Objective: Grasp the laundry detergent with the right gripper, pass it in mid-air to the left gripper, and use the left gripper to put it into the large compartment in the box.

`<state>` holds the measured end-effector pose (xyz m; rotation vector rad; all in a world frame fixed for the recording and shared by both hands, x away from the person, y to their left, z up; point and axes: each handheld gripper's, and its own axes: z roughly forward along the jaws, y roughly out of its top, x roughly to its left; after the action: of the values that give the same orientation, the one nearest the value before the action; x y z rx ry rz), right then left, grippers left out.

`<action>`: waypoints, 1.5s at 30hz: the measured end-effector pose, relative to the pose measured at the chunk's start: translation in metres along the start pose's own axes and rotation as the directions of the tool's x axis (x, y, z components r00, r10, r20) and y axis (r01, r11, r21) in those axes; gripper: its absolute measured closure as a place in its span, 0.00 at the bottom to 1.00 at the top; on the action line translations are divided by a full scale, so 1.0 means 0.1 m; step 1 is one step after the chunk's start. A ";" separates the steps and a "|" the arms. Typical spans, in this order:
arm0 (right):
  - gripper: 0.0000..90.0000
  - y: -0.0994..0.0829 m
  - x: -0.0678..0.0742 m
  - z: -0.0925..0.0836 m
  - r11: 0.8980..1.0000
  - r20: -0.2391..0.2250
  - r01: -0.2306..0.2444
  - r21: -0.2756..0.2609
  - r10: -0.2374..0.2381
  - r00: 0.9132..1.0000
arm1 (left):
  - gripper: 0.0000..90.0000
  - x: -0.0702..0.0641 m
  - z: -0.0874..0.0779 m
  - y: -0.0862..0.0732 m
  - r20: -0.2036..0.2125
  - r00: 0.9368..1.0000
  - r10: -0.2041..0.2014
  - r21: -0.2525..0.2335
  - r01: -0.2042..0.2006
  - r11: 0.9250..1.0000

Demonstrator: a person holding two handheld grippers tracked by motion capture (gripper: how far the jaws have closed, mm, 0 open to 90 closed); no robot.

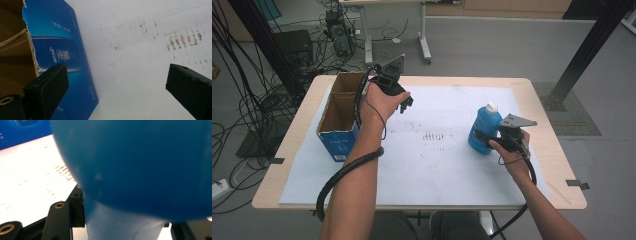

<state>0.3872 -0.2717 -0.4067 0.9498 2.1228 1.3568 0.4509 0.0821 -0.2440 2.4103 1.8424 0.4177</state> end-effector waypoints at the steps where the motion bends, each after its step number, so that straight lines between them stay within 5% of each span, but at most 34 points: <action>1: 0.47 0.00 0.00 0.00 1.000 0.001 0.000 0.000 0.000 1.000 | 0.06 0.00 0.00 0.00 -0.001 1.000 -0.001 0.000 0.001 1.000; 45: 0.48 -0.01 0.00 0.00 1.000 0.004 -0.004 -0.004 0.004 1.000 | 0.06 -0.01 -0.04 -0.02 -0.007 1.000 0.007 -0.001 -0.007 1.000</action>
<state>0.3868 -0.2717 -0.4072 0.9547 2.1159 1.3597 0.4471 0.0812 -0.2405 2.4187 1.8367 0.4279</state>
